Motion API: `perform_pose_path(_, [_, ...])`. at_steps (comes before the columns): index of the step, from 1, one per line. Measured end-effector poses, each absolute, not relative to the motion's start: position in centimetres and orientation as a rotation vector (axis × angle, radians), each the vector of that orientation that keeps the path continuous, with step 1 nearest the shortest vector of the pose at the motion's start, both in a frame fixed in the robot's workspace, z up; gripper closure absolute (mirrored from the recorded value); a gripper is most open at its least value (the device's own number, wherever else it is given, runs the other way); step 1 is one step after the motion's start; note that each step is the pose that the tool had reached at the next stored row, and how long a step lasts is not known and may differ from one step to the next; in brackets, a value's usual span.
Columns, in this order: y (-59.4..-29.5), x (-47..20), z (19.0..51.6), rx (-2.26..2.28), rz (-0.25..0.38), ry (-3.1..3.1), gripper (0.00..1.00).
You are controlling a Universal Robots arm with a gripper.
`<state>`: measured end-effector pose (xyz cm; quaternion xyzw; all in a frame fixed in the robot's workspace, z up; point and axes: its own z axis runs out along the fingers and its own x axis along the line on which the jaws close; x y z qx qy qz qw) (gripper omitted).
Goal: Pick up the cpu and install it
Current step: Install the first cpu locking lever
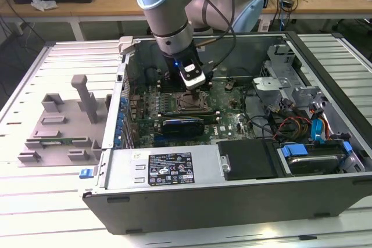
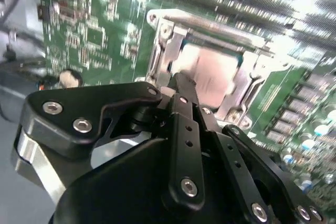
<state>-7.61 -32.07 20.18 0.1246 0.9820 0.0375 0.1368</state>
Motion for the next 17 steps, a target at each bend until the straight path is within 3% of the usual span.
perform_pose_path(3, [-32.1,-7.6,20.2,0.36,0.051,2.84,0.89])
perform_pose_path(6, [-32.1,-7.6,20.2,0.36,0.05,2.84,0.89])
perform_pose_path(10, [-32.1,-7.6,22.8,0.359,0.048,2.84,0.89])
perform_pose_path(17, [-32.1,-7.4,22.8,0.369,0.035,2.911,0.89])
